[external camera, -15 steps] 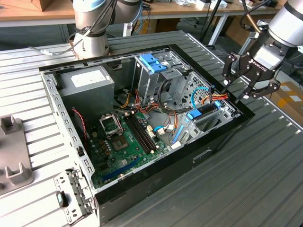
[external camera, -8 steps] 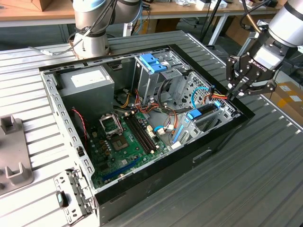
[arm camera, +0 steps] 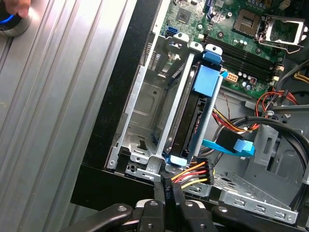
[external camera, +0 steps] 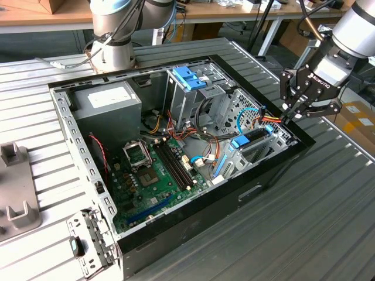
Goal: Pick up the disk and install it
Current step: 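Insert the first disk wire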
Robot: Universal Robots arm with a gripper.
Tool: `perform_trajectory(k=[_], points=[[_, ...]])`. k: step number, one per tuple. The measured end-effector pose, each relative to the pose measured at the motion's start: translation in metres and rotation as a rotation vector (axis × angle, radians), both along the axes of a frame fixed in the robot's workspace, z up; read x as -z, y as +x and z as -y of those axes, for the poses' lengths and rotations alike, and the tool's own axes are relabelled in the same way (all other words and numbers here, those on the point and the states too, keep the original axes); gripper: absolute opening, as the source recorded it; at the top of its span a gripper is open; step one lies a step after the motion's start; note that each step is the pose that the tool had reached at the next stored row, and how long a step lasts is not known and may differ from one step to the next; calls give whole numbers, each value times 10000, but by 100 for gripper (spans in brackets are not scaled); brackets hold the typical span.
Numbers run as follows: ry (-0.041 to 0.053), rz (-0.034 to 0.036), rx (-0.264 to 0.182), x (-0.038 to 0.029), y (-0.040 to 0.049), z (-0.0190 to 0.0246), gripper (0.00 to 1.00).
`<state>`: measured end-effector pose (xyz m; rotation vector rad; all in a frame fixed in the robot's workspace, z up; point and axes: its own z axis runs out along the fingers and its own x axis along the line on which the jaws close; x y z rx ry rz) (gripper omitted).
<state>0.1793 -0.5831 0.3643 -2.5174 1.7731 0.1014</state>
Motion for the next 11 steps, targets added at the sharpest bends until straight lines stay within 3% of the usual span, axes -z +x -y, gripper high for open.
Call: perform_trajectory(k=[4, 11], points=[[4, 1, 2, 2, -17, 0, 18], [2, 0, 71, 1, -173, 0, 18]])
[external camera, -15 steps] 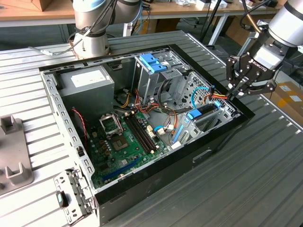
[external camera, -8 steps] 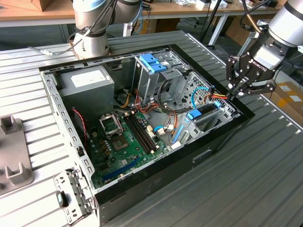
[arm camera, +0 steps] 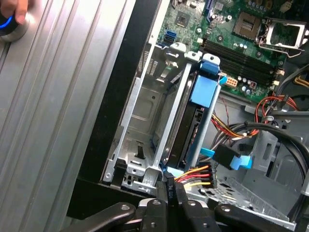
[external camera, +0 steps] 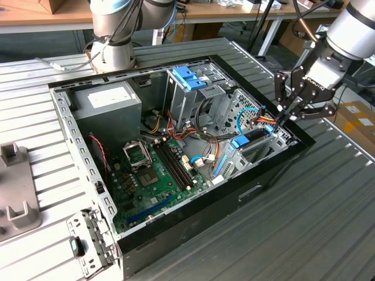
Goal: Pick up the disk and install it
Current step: 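Insert the first disk wire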
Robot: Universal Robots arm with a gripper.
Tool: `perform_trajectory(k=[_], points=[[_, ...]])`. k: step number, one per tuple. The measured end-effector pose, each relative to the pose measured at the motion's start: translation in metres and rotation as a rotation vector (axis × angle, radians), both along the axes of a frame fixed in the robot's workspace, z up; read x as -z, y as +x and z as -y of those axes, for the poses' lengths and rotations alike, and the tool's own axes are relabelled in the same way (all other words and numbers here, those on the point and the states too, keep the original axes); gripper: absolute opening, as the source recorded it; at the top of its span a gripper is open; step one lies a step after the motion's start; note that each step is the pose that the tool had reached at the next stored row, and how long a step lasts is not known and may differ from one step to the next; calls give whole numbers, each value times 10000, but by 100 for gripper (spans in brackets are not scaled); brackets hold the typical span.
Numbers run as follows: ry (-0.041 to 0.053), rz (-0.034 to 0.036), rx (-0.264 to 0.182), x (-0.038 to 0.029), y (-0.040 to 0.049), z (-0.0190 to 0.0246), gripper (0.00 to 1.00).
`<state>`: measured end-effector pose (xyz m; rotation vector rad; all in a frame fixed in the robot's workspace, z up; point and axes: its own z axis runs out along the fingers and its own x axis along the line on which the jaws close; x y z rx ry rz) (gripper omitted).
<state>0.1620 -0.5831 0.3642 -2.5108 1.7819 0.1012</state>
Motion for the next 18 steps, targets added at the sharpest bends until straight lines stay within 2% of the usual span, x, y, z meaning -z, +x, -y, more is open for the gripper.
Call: perform_trajectory(k=[5, 11, 18], points=[[0, 0, 330, 2, -19, 0, 18], [-2, 1, 1272, 19, -21, 0, 18], [-1, 1, 1789, 50, -93, 0, 18]])
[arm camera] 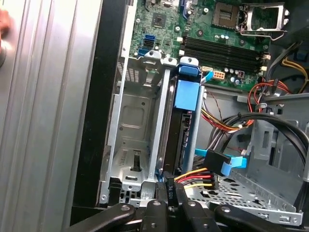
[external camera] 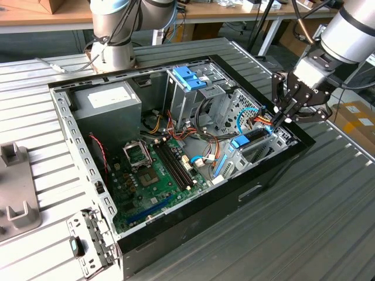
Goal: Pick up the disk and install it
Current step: 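Insert the first disk wire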
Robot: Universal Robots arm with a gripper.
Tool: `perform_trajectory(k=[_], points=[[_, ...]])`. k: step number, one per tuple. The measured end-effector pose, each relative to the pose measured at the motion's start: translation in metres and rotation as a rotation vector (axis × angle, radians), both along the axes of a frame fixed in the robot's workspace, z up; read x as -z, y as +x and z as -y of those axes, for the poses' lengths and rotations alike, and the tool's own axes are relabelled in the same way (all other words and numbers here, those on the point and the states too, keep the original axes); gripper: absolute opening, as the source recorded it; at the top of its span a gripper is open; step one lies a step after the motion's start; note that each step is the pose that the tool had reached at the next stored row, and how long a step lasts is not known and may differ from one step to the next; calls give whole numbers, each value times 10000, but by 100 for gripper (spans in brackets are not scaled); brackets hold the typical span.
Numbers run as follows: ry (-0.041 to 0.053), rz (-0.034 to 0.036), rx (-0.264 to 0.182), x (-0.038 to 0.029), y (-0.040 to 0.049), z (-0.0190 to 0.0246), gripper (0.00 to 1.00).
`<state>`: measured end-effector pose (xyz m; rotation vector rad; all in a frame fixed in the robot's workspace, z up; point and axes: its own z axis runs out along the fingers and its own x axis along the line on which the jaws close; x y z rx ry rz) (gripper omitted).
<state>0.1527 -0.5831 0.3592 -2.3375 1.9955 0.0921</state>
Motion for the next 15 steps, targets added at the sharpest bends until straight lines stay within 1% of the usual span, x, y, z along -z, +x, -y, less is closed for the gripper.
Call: perform_trajectory(k=[2, 5, 6, 7, 11, 13, 15], points=[[-1, 0, 320, 16, -11, -1, 18], [0, 0, 591, 26, -36, -1, 18], [2, 0, 676, 27, -64, -1, 18], [22, -1, 778, 27, -119, -1, 18], [35, -1, 901, 27, -185, -4, 18], [36, -1, 1002, 29, -228, -11, 18], [37, -1, 1137, 42, -246, -20, 18]])
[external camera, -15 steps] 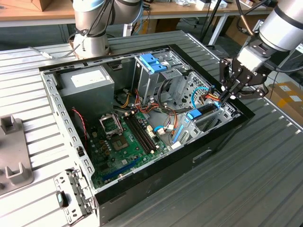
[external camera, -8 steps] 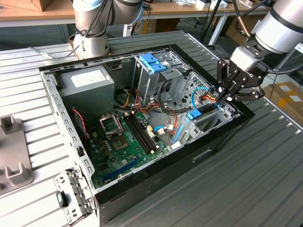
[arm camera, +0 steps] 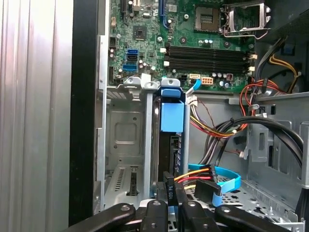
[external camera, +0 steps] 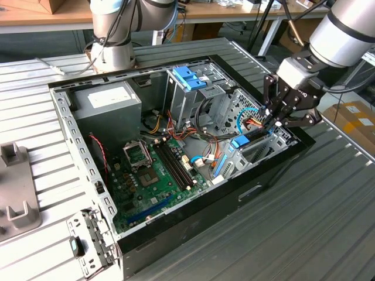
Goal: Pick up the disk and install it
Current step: 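Insert the first disk wire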
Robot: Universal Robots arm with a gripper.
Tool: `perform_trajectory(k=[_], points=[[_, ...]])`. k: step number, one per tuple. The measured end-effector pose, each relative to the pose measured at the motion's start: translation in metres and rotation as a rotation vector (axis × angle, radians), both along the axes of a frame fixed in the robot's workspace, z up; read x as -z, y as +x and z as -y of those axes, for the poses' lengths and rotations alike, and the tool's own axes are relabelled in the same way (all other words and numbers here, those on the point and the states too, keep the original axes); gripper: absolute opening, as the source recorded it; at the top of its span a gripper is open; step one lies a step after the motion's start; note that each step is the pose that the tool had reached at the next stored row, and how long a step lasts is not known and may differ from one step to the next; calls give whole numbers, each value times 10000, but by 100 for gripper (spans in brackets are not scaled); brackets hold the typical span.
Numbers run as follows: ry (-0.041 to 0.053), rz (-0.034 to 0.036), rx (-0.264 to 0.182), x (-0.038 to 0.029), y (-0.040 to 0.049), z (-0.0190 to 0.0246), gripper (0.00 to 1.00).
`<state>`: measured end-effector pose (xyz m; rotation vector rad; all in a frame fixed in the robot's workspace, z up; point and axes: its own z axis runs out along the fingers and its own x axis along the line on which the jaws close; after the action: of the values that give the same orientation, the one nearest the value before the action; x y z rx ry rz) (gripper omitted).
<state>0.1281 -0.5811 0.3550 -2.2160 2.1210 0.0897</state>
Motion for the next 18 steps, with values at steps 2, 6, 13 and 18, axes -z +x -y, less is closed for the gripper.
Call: perform_trajectory(k=[2, 6, 13, 18], points=[[1, 0, 118, 11, -13, -10, 18], [0, 0, 240, 25, -20, -44, 18], [1, 0, 311, 66, -11, -115, 18], [0, 0, 314, 90, -6, -114, 18]])
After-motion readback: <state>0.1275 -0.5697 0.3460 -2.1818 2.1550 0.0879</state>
